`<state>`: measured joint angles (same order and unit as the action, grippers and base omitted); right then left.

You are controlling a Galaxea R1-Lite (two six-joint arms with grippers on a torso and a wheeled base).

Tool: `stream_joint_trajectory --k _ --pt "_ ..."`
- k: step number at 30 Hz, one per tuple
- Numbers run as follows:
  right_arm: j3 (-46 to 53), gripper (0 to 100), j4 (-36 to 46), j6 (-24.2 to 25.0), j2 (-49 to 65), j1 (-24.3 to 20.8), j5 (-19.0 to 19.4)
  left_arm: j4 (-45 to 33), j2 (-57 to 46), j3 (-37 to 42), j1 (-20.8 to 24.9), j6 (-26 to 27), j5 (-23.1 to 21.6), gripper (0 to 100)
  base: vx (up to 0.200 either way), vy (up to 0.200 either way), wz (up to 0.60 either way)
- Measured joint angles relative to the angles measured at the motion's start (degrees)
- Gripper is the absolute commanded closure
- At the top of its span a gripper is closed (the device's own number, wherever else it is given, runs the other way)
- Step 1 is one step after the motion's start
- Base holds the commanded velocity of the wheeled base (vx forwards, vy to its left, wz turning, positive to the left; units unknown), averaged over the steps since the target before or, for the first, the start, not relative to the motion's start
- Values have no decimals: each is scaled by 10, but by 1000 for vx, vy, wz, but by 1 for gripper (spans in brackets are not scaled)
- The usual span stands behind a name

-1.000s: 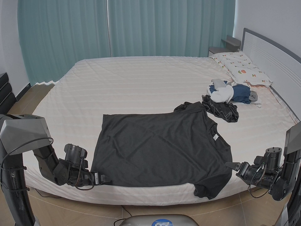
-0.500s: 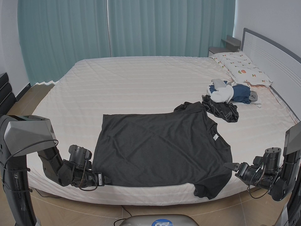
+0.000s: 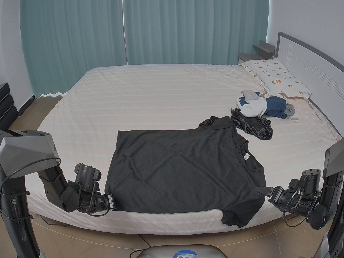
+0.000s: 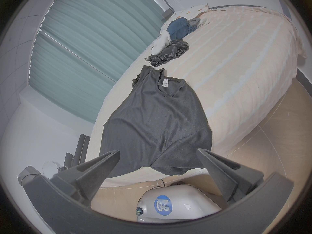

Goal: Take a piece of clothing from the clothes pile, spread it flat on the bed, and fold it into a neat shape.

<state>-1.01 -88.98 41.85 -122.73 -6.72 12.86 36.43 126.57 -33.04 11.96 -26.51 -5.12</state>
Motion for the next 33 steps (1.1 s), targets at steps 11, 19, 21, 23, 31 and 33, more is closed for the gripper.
stream_joint_trajectory --k 11,19,21,23,31,33 --pt "-4 0 0 -27 -8 6 3 -4 -46 22 -35 -11 -39 100 0 0 0" --pt "-23 0 0 -70 -42 42 46 -7 -70 34 -61 -28 -83 100 0 0 0" --pt "-32 0 0 -79 -55 51 49 -7 -73 34 -65 -32 -85 100 0 0 0" --pt "-40 0 0 -90 -69 58 51 -11 -75 35 -68 -34 -88 100 0 0 0" --pt "-73 0 0 -133 -117 71 55 -24 -76 34 -81 -35 -107 100 0 0 0" --pt "-82 0 0 -149 -125 72 57 -24 -76 34 -82 -35 -114 100 0 0 0"
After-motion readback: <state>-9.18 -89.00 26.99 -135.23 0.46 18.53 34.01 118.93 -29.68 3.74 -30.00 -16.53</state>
